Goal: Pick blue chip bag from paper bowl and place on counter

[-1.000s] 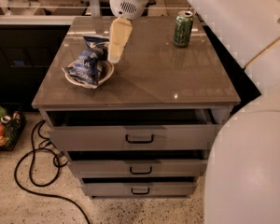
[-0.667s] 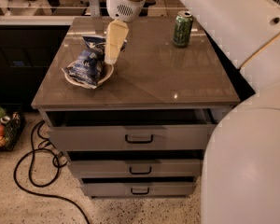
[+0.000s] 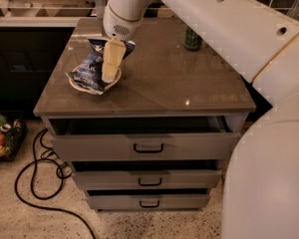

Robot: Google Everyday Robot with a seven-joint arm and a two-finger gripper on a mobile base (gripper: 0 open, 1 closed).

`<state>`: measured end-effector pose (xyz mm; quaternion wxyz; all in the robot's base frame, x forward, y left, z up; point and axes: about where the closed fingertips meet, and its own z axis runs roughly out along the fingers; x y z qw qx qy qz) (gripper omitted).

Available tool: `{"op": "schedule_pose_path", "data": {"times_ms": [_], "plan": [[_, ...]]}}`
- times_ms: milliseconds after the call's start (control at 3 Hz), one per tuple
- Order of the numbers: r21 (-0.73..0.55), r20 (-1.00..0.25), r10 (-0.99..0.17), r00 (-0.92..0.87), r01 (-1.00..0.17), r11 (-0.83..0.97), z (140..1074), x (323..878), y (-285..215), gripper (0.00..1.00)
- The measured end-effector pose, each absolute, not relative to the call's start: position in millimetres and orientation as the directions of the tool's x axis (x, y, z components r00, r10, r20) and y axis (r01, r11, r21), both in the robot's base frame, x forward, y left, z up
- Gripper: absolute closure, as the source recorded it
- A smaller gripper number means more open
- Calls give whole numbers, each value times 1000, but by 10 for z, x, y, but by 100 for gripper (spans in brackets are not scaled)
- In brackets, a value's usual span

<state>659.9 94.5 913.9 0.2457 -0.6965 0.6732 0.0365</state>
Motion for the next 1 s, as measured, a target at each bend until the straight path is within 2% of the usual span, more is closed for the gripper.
{"op": "schedule_pose_path", "data": {"times_ms": [667,1000], "plan": [[-271,-391,-916,91,-962,20,8991,6674,1060,0],[-263,-397,-912,99,-965,10,8949,6719,1124,18]]}}
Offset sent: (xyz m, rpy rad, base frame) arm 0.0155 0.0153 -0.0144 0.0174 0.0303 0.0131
